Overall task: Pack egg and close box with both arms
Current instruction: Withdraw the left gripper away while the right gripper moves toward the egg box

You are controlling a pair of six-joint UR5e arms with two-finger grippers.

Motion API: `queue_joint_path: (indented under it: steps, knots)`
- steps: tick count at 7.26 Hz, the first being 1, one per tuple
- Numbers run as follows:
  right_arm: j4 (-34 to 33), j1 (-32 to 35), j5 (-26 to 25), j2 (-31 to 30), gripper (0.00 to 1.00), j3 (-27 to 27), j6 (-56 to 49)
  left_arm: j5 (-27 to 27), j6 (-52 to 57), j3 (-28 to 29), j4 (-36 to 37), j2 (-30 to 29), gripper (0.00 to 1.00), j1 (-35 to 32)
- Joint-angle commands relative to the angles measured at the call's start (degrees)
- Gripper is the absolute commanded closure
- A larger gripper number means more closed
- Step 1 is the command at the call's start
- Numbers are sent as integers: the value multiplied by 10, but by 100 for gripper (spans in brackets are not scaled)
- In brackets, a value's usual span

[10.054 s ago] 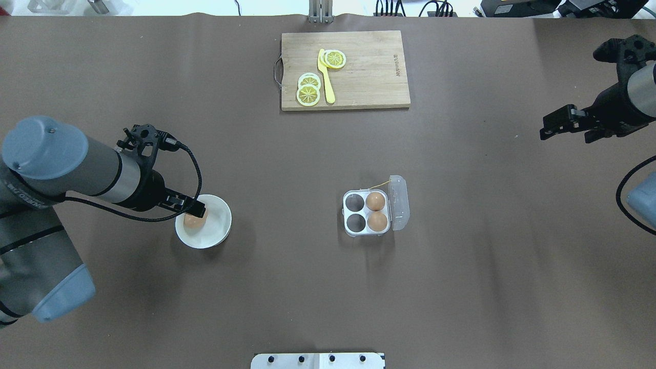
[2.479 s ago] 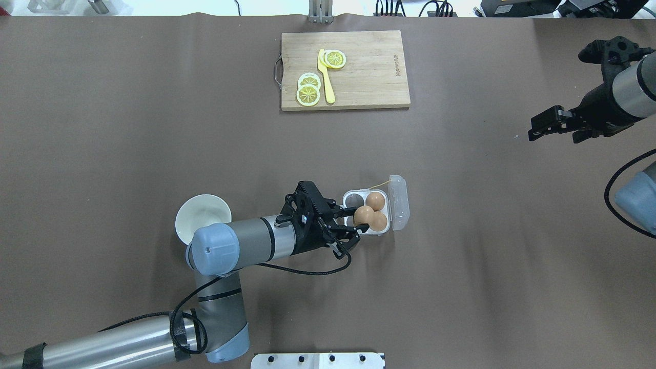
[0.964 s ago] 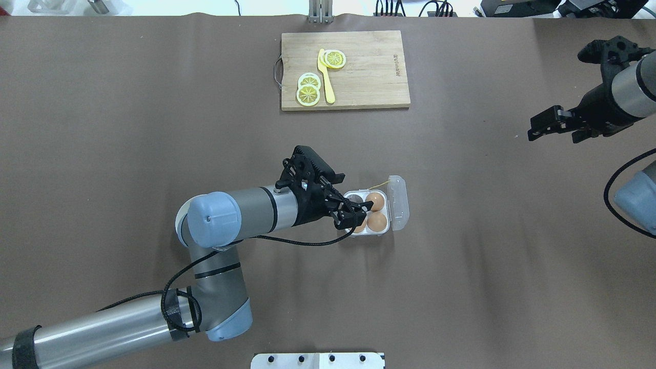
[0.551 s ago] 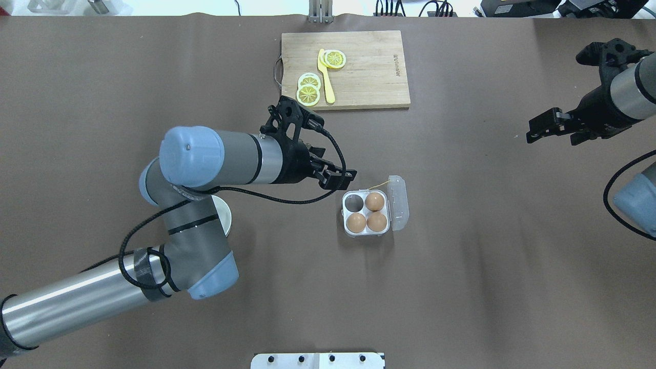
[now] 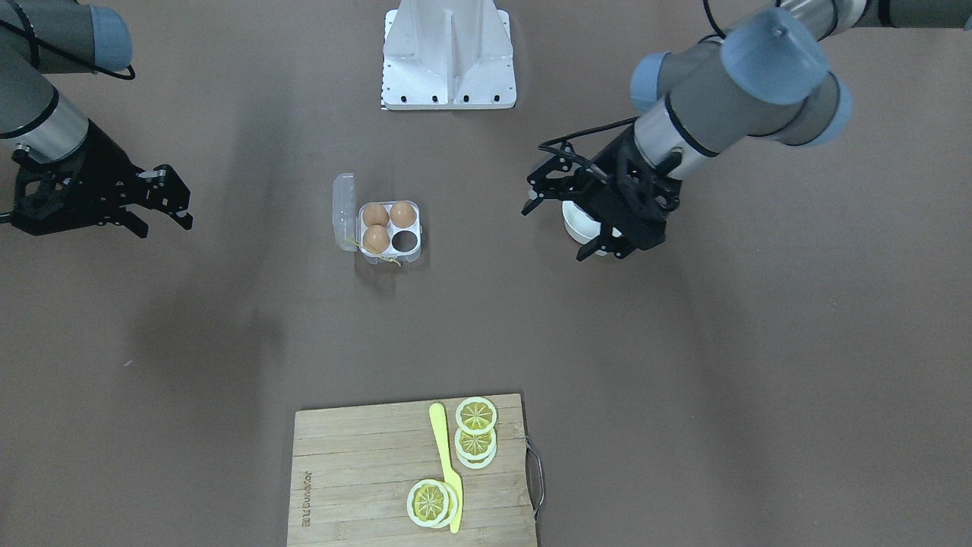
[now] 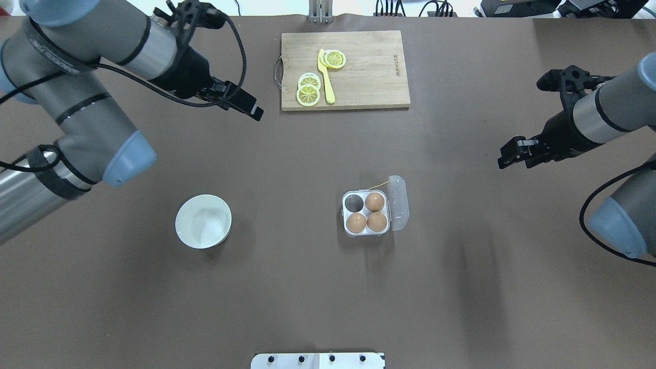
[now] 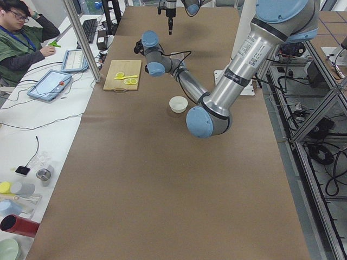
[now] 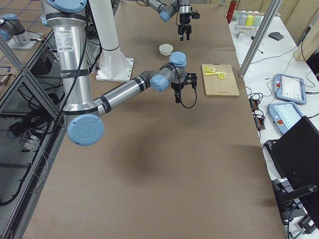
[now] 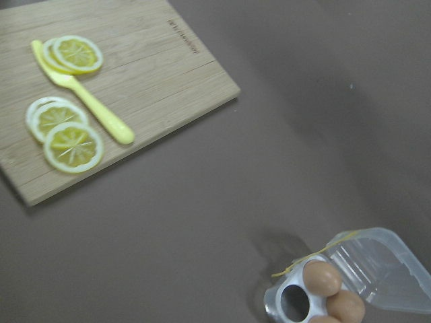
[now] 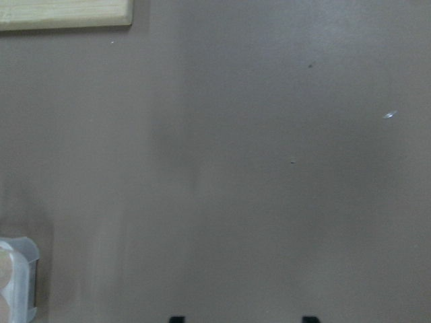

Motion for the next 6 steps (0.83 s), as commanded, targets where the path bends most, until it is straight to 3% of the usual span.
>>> queue_joint_path:
  steps: [1,4,6]
  knots:
    - [43,-45,-1,11,93,-5,52,-105,10,4,62,45,5,-111]
    - [99,-88,-5,14,94,-9,121,-113,129,12,128,71,6,-167]
    - [101,-115,-12,48,99,-11,170,-100,322,11,296,71,6,-225]
